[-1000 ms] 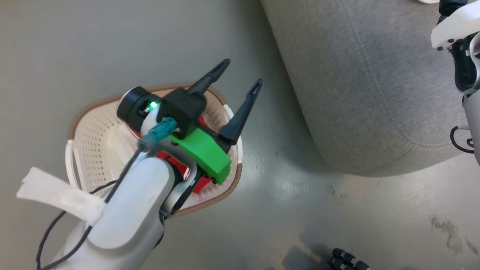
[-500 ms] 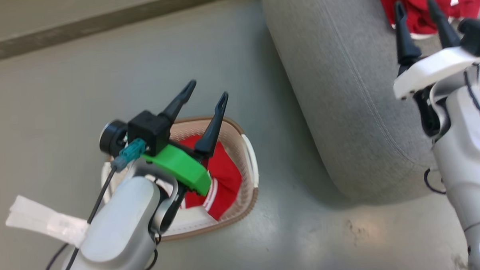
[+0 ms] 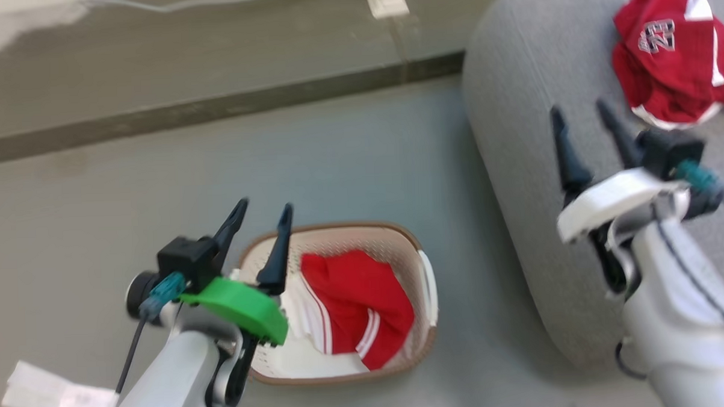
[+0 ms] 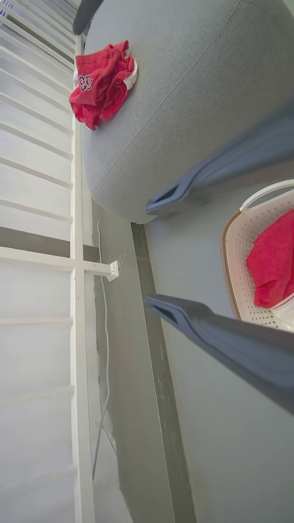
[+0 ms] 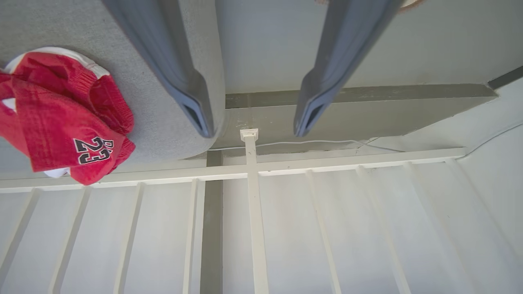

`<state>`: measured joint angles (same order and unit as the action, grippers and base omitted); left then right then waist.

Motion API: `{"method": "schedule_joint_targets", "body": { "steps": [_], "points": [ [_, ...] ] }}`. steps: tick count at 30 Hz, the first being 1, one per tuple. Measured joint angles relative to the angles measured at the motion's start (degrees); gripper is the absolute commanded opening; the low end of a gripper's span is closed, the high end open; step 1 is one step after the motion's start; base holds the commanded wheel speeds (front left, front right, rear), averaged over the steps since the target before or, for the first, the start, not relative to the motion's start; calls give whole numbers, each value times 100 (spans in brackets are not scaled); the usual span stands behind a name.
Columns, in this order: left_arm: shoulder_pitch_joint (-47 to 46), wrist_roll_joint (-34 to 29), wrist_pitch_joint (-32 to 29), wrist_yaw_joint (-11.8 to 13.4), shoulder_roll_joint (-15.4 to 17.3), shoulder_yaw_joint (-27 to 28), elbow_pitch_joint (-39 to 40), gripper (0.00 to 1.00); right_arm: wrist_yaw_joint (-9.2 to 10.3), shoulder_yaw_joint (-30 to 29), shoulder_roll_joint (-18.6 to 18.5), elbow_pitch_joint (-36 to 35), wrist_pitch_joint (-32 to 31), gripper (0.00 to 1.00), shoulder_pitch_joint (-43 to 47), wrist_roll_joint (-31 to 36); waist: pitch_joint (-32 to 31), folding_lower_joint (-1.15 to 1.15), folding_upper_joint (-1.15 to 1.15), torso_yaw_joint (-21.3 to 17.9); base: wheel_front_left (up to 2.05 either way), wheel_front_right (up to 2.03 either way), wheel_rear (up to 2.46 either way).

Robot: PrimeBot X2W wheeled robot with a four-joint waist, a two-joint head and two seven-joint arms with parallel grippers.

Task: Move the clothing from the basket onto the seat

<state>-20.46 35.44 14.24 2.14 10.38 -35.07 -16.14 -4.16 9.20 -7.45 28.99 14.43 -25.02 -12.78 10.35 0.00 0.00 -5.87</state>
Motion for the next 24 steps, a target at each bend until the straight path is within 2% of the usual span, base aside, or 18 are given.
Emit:
{"method": "schedule_joint_targets", "body": {
  "steps": [4,12,20,24],
  "points": [
    [314,14,1,100,130,208,-1,100,21,96,218,-152,0,100,372,16,-304,0,0,203,0,0,0],
    [1030,29,2,288,336,828,208,100,73,297,387,-364,-1,100,1087,15,-829,0,0,484,0,0,0],
    [1490,8,18,338,343,1272,605,100,186,286,382,-633,0,100,1506,16,-1041,0,0,554,0,0,0],
    [1772,-58,18,343,350,1397,754,100,310,246,381,-795,0,100,1697,16,-1056,0,0,524,0,0,0]
  ]
}}
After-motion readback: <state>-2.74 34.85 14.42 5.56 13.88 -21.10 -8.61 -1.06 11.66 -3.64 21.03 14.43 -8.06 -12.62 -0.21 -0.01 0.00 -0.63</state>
